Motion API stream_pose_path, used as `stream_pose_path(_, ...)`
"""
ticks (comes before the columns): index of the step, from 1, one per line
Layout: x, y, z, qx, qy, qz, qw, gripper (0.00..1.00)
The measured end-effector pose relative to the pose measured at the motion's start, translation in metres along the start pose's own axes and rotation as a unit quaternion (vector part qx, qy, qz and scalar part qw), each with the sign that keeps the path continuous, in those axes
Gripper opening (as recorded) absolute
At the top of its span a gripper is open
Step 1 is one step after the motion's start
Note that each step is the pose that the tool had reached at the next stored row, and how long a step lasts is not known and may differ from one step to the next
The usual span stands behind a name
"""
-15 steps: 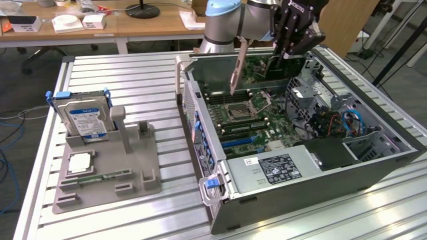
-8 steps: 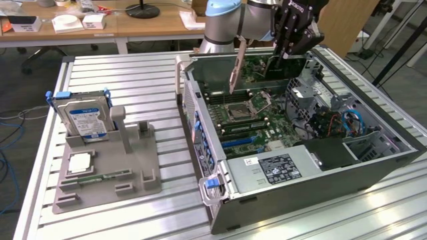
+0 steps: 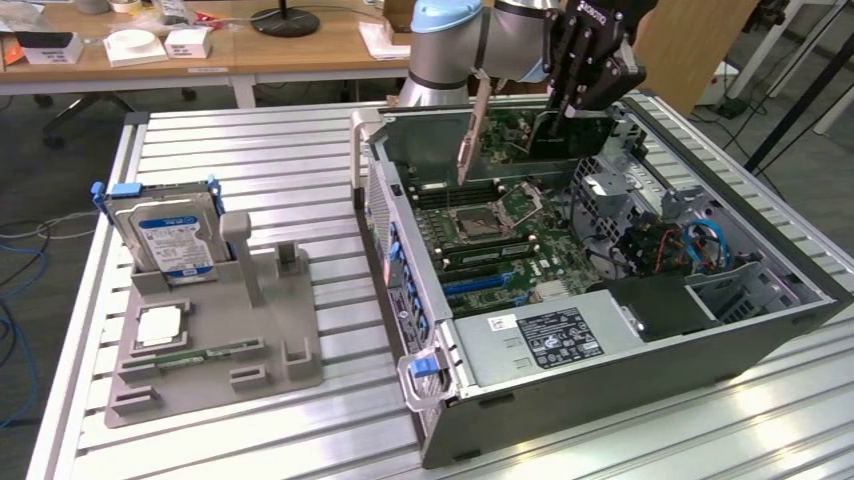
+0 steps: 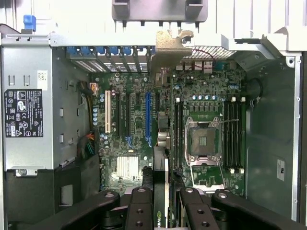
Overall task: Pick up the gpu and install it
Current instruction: 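Insert the gpu into the slot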
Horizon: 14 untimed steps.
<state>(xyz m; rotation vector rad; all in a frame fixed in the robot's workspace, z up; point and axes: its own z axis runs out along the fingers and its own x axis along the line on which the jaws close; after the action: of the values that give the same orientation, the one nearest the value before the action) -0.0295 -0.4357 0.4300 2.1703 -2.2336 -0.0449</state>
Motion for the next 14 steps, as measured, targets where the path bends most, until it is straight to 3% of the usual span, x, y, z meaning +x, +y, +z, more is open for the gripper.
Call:
stream_pose_path(6,0.000,-0.0002,0.0027,0.0004,0.0000,0.000,1.0000,0.26)
stream_pose_path(14,0.000,-0.0006,0.0150,0.0063,-0.0002,0.000,1.0000,0.26)
